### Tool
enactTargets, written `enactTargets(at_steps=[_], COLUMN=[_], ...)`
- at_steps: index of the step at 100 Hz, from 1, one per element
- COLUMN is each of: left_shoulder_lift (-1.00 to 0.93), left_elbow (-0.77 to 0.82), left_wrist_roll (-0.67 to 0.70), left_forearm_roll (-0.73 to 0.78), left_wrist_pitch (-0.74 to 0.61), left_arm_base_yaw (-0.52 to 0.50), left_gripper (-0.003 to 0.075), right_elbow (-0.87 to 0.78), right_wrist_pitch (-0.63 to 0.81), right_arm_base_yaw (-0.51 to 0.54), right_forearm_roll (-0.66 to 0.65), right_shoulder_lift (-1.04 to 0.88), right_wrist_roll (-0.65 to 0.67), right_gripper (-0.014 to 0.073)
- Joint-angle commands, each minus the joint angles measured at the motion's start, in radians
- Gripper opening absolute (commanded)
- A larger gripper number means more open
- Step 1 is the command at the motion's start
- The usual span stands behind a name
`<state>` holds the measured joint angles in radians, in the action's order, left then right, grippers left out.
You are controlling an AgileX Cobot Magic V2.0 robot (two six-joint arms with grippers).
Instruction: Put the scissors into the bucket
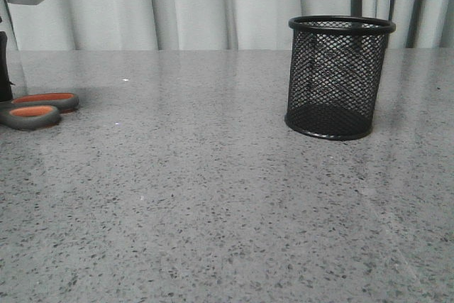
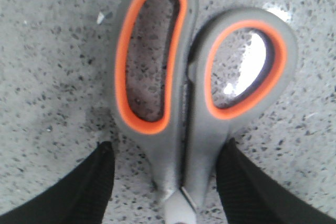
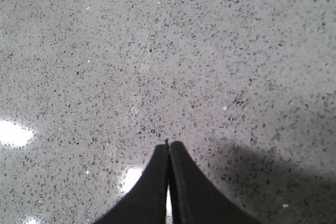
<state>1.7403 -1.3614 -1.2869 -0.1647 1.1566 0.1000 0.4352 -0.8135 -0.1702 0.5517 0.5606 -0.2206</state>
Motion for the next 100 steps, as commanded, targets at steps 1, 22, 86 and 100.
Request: enactTargets(at_steps=[1, 22, 86, 100], left_shoulder_lift=[-0.019, -0.019, -0.097, -0.138], left_elbow=[-0.013, -0.013, -0.013, -0.013], left_wrist_roll=[0.059, 0.095, 0.113, 0.113], left_forearm_roll=[-0.020, -0.071, -0.077, -0.091], left_wrist_pitch=[0.058, 0.099, 0.043, 0.011], left_arm_base_yaw=[0.007, 0.007, 0.007, 0.009], left_gripper=[0.0389, 0.0304, 0.0014, 0.0006], right_elbow=[0.030, 0.030, 0.030, 0.030], right_wrist_pitch=[0.032, 0.016, -0.007, -0.007], right_arm_base_yaw=[-0.003, -0.003, -0.003, -0.003], right_forearm_roll=[0.013, 0.013, 0.038, 0.083], right_shoulder_lift=[0.010, 0.010, 0.010, 0.010], right_wrist_roll=[-0.008, -0.008, -0.008, -0.008], right_gripper=[-0.0046, -0.0046, -0.0046, -0.0046])
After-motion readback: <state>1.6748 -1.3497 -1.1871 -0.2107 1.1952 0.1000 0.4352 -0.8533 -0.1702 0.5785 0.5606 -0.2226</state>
